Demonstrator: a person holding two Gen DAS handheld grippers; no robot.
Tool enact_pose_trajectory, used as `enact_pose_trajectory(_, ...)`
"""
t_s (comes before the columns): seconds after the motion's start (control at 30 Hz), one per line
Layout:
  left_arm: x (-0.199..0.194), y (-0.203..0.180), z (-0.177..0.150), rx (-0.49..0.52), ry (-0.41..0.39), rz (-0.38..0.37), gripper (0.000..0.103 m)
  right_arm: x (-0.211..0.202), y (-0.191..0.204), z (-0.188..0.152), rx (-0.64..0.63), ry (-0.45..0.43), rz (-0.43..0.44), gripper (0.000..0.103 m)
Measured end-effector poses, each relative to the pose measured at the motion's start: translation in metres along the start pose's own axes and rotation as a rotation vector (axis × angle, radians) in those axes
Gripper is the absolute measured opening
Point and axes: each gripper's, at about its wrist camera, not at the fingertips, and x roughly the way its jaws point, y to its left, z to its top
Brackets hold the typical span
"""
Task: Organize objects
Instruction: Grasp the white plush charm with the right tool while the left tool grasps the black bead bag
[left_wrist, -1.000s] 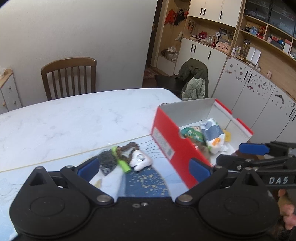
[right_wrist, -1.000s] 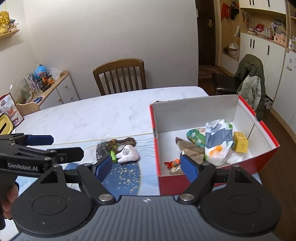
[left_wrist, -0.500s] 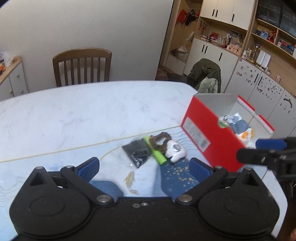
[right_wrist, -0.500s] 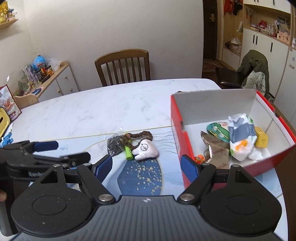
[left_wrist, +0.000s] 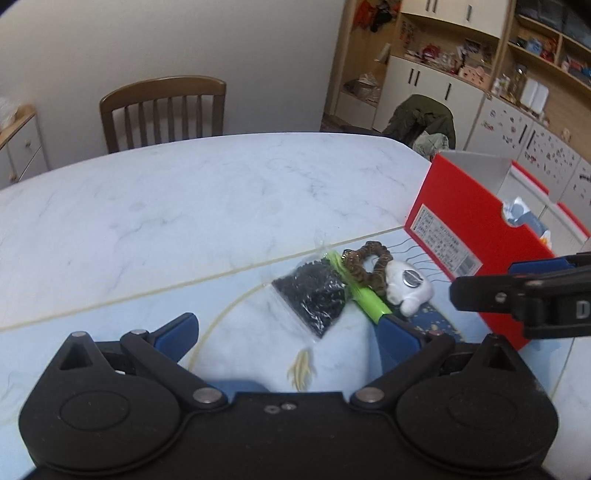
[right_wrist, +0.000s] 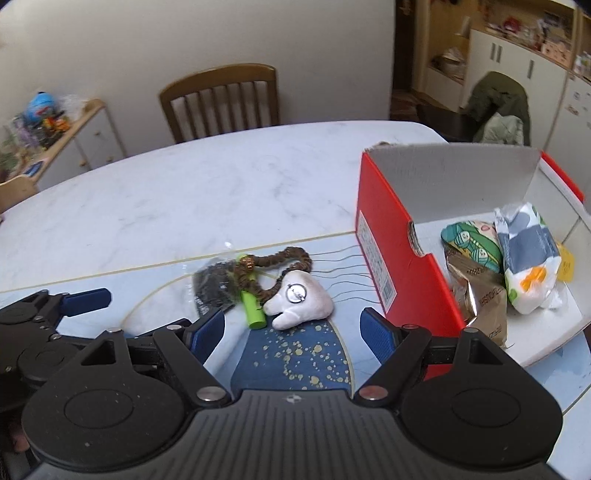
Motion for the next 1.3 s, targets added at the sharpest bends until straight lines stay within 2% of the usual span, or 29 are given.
enact_pose_trajectory(0.27, 0.03, 0.0, 0.007, 0.078, 0.011, -0.015, 0.102, 0.038, -0.001, 0.004, 0.071, 0.026, -0.077, 0.072)
enact_pose_trajectory(0.33, 0.035, -0.001, 0.009, 0.082, 0.007, -0.022, 0.102, 0.048, -0.003, 0.005, 0.085, 0.046, -0.079, 0.068)
enact_pose_trajectory(0.67, 0.057, -0.001, 0.015, 0.138, 0.014, -0.067, 0.097, 0.077, -0.006, 0.006, 0.094, 0.085, -0.062, 0.061)
enact_pose_trajectory(0.87, 0.068, 0.0, 0.016, 0.172, 0.021, -0.095, 0.086, 0.084, -0.007, 0.008, 0.098, 0.085, -0.031, 0.056)
enact_pose_trajectory(0.93, 0.069, -0.001, 0.016, 0.181, 0.016, -0.095, 0.083, 0.085, -0.006, 0.009, 0.092, 0.083, -0.016, 0.05)
enact_pose_trajectory(1.07, 0.067, -0.004, 0.015, 0.204, 0.007, -0.089, 0.07, 0.086, -0.003, 0.012, 0.083, 0.084, 0.008, 0.038)
enact_pose_trajectory(1.3, 0.063, -0.007, 0.016, 0.202, 0.007, -0.084, 0.05, 0.08, -0.003, 0.012, 0.087, 0.072, 0.01, 0.032)
